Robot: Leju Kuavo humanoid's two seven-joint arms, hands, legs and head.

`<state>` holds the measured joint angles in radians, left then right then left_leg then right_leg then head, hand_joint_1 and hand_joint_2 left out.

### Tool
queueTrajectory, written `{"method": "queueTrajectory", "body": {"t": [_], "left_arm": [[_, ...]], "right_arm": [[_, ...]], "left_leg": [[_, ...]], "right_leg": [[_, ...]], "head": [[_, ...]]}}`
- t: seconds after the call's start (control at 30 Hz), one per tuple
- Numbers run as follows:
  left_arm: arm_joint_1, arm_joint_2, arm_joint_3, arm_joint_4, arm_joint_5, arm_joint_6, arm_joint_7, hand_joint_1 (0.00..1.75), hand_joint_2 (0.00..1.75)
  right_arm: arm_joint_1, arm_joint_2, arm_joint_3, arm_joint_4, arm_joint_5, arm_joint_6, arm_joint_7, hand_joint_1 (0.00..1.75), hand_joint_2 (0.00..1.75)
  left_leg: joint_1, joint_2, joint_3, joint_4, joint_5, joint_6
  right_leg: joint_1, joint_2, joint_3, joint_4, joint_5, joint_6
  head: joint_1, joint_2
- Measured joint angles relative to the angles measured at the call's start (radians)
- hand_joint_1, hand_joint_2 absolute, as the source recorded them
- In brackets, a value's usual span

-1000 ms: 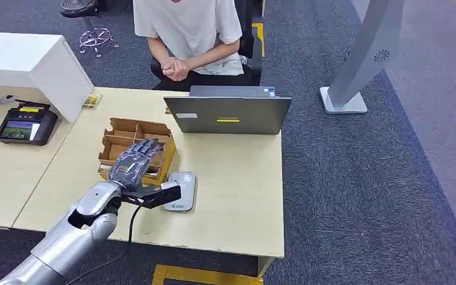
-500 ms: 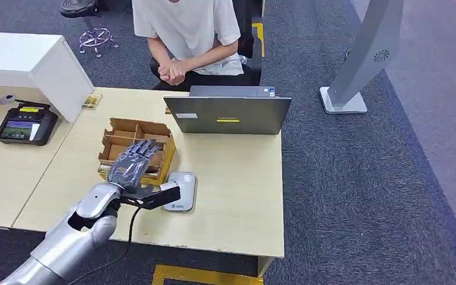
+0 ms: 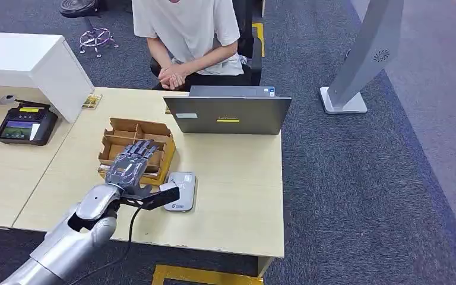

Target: Pass the card to the sensor for recognition and then transmit it.

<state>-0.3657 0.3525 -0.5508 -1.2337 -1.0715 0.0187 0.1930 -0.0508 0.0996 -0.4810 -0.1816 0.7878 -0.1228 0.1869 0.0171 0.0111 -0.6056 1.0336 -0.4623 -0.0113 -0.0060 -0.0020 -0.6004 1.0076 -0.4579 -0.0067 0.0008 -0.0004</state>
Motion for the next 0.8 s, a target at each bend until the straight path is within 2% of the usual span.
{"method": "queueTrajectory", "body": {"t": [0.8], "left_arm": [[0.016,0.007,0.033,0.006,0.006,-0.007,0.014,0.0,1.75]], "right_arm": [[0.0,0.0,-0.003,0.0,0.029,0.005,0.0,0.0,1.75]], "left_leg": [[0.0,0.0,0.0,0.0,0.0,0.0]], "right_leg": [[0.0,0.0,0.0,0.0,0.0,0.0]], "head": [[0.0,0.0]]}}
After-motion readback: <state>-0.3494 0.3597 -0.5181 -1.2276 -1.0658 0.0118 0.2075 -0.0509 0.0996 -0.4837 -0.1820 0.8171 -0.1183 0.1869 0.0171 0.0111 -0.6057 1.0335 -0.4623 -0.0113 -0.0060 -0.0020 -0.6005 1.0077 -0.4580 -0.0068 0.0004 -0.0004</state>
